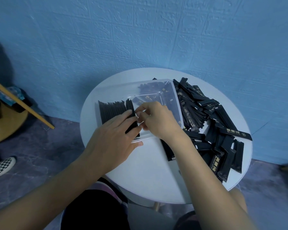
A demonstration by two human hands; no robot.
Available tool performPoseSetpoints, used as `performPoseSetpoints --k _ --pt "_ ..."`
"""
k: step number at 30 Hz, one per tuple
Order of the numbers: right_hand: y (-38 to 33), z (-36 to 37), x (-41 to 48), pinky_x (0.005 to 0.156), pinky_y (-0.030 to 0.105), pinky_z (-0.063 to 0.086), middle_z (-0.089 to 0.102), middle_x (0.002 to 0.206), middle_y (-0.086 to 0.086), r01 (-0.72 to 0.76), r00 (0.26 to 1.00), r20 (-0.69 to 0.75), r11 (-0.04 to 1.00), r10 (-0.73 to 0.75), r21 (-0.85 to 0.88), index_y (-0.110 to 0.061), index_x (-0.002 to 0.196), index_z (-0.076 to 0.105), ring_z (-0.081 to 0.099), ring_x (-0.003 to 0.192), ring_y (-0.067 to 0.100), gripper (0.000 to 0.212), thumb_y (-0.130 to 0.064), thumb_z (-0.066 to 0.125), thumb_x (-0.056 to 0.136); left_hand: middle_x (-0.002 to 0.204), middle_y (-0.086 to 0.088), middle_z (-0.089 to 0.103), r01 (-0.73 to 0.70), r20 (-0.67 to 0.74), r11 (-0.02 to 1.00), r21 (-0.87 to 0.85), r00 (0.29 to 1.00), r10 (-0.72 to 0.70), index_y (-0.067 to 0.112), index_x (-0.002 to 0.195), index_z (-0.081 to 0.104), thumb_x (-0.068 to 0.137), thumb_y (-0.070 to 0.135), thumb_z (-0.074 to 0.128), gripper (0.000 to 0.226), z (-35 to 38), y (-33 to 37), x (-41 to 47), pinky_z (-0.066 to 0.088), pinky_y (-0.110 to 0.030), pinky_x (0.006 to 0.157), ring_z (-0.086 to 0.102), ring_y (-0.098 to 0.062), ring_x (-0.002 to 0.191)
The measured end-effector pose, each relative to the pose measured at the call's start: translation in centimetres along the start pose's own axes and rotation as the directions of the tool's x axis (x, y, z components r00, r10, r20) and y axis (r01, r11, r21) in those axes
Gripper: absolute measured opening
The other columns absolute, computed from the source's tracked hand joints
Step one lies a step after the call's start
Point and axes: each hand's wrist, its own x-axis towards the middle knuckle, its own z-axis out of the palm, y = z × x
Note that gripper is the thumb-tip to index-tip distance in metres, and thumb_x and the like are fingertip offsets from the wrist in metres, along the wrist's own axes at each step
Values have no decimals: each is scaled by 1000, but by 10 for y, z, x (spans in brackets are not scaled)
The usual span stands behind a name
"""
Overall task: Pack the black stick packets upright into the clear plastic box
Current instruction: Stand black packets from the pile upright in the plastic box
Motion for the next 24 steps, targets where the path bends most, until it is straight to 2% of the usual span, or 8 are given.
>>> performPoseSetpoints --k 2,5,9,15,19,24 --pt "0 -1 -2 89 37 54 72 72 -10 -1 1000 1 1000 1 2 -29 92 67 66 62 3 19 -20 52 97 132 -8 67 -11 -6 1000 16 1000 11 13 118 73 89 45 68 43 1 -1 0 47 -39 105 59 -28 130" --pt "-1 -2 -4 91 40 54 72 74 -10 -4 1000 7 1000 4 13 -29 95 67 68 67 5 18 -19 52 98 131 -12 68 -19 -8 1000 14 1000 19 9 122 73 80 43 79 54 3 -2 0 56 -40 94 67 -28 119" --pt "-1 -2 -4 90 41 55 74 75 -6 -24 1000 20 998 23 51 -25 97 69 70 68 7 20 -17 51 98 128 -11 70 -24 -17 1000 17 1000 24 8 119 74 79 45 81 55 4 -3 0 60 -38 86 69 -26 116" --pt "1 -2 -1 84 41 59 75 73 -3 -57 998 41 996 54 70 -26 93 70 71 69 16 21 -16 51 96 128 -3 67 -17 5 1000 11 1000 17 14 125 70 84 48 71 53 -3 -3 1 58 -32 73 68 -20 111" --pt "4 -1 -1 80 39 60 74 71 -3 -52 997 62 998 50 24 -27 86 70 70 66 13 30 -11 46 91 132 -1 64 -27 39 999 17 999 26 14 127 67 90 50 62 52 -1 -3 0 57 -34 77 64 -21 114" --pt "3 -2 0 82 36 60 75 74 -4 -56 994 90 998 54 15 -26 91 72 70 66 11 31 -10 46 95 129 -2 65 -25 40 1000 -17 999 26 17 122 70 92 49 59 45 0 -4 0 58 -37 75 63 -23 112"
